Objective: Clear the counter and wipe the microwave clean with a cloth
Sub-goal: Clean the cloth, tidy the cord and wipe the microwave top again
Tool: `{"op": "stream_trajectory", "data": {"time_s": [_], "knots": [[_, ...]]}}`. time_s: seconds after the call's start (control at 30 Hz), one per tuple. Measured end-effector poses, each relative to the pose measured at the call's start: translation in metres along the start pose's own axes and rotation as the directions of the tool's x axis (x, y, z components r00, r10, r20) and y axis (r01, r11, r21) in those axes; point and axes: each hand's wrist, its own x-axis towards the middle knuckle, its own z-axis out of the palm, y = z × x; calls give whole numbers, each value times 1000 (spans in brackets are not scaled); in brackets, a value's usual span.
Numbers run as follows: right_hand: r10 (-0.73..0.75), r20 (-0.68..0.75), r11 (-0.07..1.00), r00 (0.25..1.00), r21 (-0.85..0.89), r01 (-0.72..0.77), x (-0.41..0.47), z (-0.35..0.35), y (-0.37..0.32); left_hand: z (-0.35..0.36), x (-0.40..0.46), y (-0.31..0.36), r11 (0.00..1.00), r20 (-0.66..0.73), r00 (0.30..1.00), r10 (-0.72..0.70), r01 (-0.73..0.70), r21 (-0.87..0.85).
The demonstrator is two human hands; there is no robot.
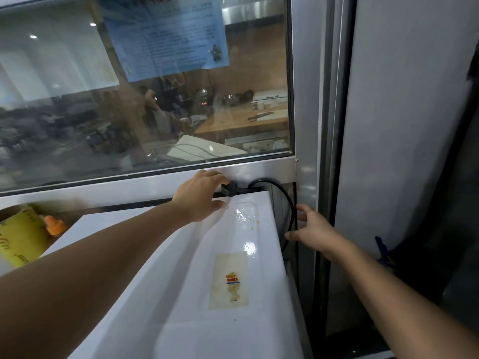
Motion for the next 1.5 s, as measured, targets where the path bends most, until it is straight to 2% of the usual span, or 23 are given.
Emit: {"op": "stream_trajectory", "data": {"time_s": [0.37, 0.77, 1.13, 1.5], "knots": [[-49, -3, 993, 999, -106, 49, -34, -21, -30, -32, -45, 13, 997, 45, 996, -73, 74, -27], [-28, 11, 998, 1000, -53, 28, -114, -23, -72, -62, -127, 16, 961, 57, 981, -184, 192, -198], [21, -85, 998, 996, -63, -26, -237, 27, -111, -81, -251, 5, 909, 77, 971, -226, 239, -343], [29, -152, 985, 988, -164, -54, -346, 86, -130, -97, -362, -26, 928, 142, 969, -200, 234, -291]]}}
